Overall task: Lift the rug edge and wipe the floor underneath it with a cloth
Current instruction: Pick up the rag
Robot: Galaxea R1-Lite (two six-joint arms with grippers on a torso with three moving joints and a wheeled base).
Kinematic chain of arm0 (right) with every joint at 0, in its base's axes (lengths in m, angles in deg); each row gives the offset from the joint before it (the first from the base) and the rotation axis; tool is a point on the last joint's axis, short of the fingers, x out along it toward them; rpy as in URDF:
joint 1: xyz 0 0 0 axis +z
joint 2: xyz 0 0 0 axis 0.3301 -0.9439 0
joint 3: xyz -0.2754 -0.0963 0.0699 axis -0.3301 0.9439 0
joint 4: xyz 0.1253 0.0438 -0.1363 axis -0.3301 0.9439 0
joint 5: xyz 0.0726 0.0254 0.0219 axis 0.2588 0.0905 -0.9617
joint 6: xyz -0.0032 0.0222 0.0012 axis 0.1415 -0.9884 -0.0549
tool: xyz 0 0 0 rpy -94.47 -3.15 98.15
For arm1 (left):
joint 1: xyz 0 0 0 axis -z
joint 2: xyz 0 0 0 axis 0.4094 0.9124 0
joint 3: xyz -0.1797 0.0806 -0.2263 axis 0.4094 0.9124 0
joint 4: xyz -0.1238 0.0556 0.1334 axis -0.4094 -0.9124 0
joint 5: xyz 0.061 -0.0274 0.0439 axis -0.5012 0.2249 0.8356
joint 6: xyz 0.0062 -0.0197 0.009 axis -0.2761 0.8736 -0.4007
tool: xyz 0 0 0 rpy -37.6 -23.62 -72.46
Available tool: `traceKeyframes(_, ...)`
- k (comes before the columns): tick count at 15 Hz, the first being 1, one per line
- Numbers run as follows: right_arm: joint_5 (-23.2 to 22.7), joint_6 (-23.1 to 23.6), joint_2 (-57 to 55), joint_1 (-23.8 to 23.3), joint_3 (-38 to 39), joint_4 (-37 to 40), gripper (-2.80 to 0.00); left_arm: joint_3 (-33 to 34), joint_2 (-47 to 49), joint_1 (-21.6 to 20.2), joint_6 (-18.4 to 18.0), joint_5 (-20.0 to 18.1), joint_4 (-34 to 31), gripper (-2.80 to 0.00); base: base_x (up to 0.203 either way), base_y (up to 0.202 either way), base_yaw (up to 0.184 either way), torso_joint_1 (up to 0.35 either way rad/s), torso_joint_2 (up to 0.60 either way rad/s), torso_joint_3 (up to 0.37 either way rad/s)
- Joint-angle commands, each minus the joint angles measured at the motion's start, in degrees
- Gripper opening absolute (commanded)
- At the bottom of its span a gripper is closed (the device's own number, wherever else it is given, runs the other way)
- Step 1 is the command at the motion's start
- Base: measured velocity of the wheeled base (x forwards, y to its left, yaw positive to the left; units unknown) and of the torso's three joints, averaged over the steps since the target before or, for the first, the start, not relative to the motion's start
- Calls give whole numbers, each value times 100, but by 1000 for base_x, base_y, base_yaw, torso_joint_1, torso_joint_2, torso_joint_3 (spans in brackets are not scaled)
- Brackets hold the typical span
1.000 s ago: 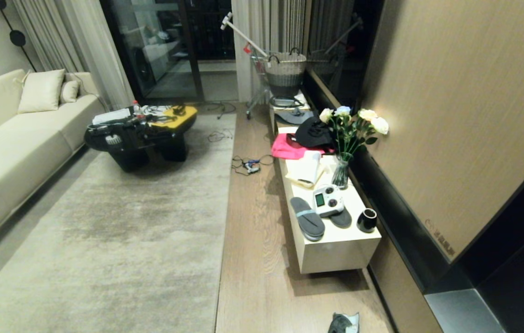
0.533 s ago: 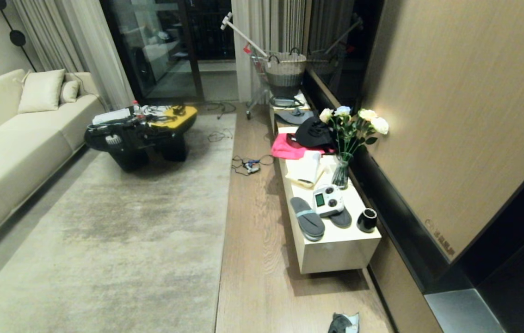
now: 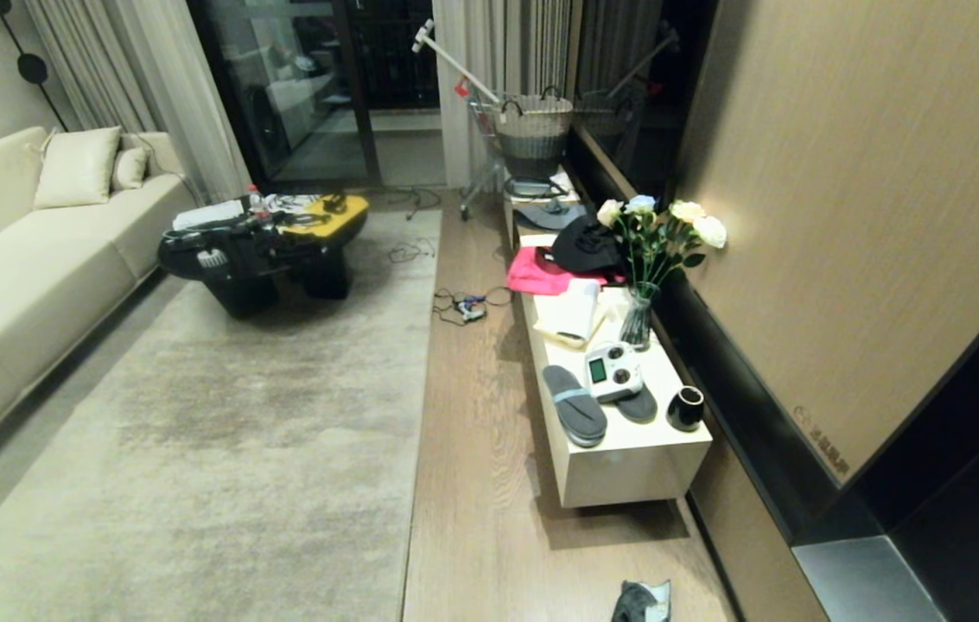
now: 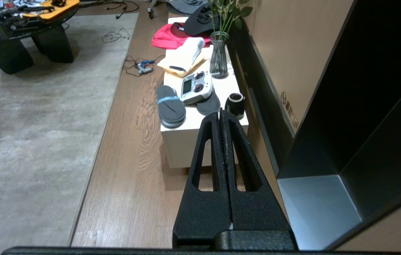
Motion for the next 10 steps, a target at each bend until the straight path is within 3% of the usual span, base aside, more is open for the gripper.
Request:
traceKeyframes(1, -2, 2, -1, 1, 0, -4, -280, 0, 9, 0, -1, 5, -2, -280, -157, 0, 1, 12, 2, 2)
traceKeyframes(6, -2, 2, -9, 1, 0, -4, -280, 0, 9, 0, -10, 5, 0, -280, -177, 0, 1, -5, 2, 3)
traceKeyframes(10, -2, 2, -7, 1, 0, -4, -280, 0, 9, 0, -10, 5, -2, -280, 0, 0, 0, 0, 0, 0)
